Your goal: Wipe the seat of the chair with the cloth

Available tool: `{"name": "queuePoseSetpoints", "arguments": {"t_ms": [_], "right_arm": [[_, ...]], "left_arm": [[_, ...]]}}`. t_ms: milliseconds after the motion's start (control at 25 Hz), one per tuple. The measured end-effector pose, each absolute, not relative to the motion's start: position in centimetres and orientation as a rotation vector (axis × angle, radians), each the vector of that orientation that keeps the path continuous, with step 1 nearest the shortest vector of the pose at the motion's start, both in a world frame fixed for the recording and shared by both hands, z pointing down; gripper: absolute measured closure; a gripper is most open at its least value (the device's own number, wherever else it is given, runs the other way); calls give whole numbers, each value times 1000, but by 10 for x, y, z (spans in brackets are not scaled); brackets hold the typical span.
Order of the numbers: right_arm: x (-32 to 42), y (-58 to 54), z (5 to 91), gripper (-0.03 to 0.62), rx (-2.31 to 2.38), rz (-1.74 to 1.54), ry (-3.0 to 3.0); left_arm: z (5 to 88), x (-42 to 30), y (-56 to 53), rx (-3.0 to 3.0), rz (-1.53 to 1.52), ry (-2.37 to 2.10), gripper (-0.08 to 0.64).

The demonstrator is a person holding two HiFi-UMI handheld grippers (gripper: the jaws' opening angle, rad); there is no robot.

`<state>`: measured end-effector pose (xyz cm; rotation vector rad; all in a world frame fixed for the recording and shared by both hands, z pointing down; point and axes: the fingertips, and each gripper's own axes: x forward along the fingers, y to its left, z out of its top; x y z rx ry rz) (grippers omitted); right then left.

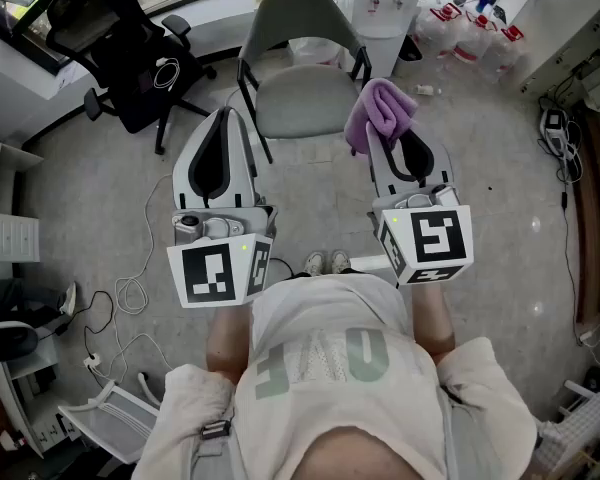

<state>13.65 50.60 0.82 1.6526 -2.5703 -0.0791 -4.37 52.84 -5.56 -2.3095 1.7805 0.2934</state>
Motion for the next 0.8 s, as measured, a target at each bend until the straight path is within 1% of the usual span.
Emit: {"name": "queuePoseSetpoints", "arguments": {"t_ms": [800], "right_arm": [[152,501,15,499,1697,-15,-2594]], "left_arm": [[-51,-39,522,-2309,266,1793,548]]}}
